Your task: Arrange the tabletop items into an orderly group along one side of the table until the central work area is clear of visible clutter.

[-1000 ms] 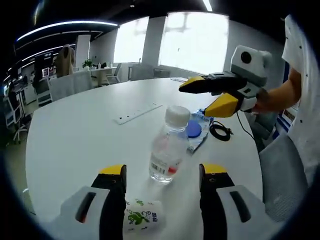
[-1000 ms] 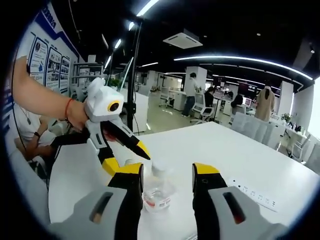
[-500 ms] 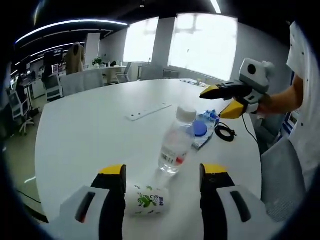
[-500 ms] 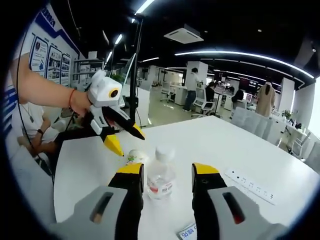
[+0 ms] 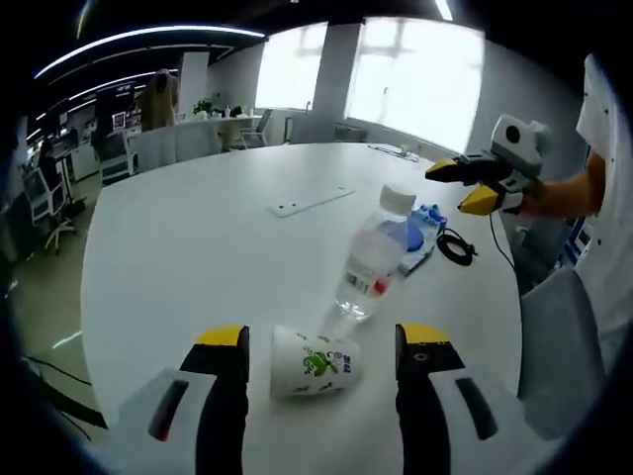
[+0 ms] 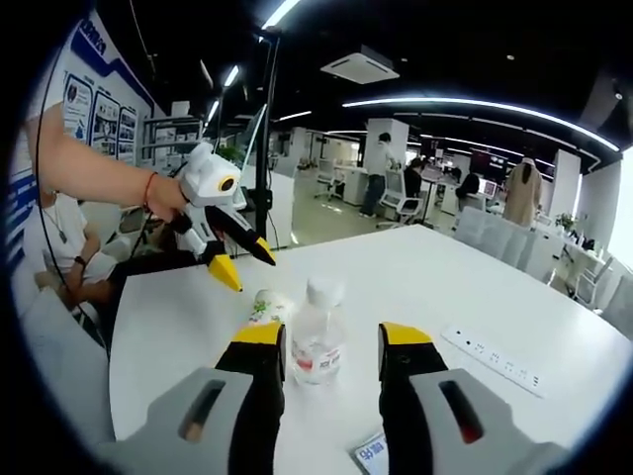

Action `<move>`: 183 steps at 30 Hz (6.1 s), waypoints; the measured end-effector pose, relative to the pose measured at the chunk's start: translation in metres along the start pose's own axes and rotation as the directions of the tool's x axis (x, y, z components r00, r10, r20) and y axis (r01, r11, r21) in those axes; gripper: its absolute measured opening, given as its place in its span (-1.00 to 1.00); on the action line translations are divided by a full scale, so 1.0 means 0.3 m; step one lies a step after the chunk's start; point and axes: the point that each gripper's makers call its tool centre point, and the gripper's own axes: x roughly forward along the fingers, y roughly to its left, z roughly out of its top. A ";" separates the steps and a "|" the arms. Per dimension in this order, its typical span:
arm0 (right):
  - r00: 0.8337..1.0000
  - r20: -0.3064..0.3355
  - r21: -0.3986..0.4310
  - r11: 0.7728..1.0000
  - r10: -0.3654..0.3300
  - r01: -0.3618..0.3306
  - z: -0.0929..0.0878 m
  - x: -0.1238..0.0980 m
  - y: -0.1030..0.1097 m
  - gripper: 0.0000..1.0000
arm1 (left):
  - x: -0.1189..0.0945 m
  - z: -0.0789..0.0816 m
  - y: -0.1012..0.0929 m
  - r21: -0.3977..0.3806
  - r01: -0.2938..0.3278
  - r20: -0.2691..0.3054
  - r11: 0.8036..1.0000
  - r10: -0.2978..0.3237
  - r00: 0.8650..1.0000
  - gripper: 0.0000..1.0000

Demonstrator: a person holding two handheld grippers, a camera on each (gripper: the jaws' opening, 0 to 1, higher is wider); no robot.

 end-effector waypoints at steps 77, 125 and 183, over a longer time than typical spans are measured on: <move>0.992 -0.035 0.038 0.992 -0.120 0.121 -0.137 -0.122 -0.115 -0.46 | 0.149 -0.140 0.021 -0.424 0.309 -0.284 0.851 -0.449 0.847 -0.74; 0.996 0.070 -0.048 0.997 0.062 -0.058 0.177 -0.162 0.017 -0.57 | -0.079 0.070 -0.394 0.361 0.228 -0.347 0.904 -0.097 0.933 -1.00; 0.784 -0.525 -0.214 0.840 0.331 -0.498 0.037 -0.306 0.216 -1.00 | 0.101 0.144 -0.926 0.739 0.281 -0.421 0.612 0.094 0.902 -1.00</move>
